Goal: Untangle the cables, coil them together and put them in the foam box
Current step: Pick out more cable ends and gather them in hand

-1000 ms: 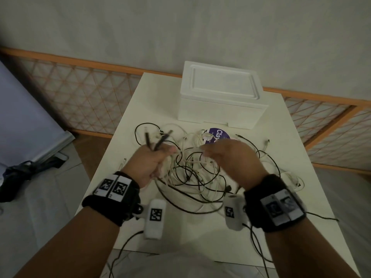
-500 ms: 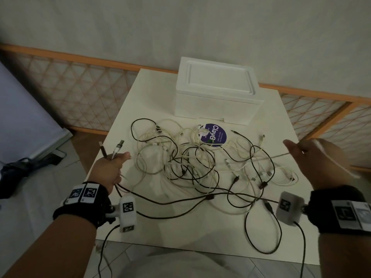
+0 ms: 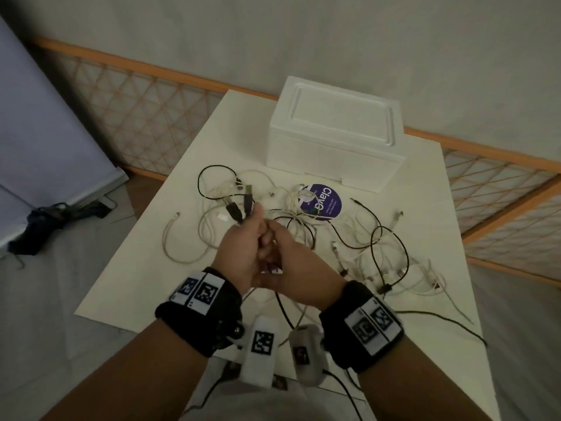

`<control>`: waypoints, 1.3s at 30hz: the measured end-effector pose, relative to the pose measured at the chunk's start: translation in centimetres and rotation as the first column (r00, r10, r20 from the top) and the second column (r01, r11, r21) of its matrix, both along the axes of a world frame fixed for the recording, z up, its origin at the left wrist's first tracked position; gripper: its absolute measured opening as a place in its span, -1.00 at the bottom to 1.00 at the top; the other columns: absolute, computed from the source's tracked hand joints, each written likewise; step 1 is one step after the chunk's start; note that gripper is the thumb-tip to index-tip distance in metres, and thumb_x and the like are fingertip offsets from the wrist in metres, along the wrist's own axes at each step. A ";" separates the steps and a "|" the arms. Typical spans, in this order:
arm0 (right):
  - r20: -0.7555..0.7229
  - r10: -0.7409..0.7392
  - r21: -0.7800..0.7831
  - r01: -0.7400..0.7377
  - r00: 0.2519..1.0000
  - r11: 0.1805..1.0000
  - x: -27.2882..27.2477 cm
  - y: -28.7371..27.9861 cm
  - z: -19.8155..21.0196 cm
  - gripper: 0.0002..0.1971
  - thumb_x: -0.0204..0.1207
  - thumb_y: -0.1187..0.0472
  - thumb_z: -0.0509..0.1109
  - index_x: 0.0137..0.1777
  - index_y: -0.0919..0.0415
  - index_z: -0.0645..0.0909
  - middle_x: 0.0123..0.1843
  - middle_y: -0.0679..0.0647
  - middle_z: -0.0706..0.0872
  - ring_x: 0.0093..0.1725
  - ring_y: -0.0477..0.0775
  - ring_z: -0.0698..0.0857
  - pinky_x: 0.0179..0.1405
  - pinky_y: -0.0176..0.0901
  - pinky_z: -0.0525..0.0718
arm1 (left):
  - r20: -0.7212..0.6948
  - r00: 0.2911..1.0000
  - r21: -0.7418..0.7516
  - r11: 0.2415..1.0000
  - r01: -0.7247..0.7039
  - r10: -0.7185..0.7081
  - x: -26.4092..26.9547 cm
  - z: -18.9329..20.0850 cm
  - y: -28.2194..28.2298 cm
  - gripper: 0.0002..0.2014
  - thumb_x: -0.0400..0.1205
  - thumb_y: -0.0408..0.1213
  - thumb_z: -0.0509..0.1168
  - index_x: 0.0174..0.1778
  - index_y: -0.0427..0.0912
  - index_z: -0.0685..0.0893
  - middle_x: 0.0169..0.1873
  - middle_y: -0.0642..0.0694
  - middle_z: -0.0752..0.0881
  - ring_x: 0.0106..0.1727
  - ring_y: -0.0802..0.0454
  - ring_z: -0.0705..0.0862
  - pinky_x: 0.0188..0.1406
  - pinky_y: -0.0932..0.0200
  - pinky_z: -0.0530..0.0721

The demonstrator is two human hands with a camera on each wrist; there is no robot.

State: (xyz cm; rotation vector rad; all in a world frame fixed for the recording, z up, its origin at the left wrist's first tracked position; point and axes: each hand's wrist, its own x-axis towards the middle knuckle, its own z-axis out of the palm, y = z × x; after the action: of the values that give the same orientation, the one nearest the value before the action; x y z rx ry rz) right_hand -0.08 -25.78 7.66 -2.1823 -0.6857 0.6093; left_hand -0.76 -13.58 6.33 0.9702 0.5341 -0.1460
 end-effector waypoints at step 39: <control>0.486 0.172 -0.635 0.211 0.857 0.743 3.1 -7.1 -5.6 -0.85 0.24 0.07 0.56 -0.18 -0.08 0.72 -0.11 -0.09 0.73 -0.16 0.02 0.73 -0.18 -0.01 0.64 | -0.415 0.727 -0.015 0.795 -0.606 0.546 -3.2 -8.9 10.9 -0.64 0.72 -0.18 0.23 -0.40 -0.12 0.38 -0.62 -0.02 0.39 -0.52 0.05 0.35 -0.38 0.15 0.44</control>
State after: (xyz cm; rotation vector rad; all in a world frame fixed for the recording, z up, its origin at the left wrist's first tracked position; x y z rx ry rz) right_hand 3.04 -32.85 2.01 -3.1077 -0.7917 0.2477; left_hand -3.94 -2.72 -2.55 0.5819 1.1652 0.1917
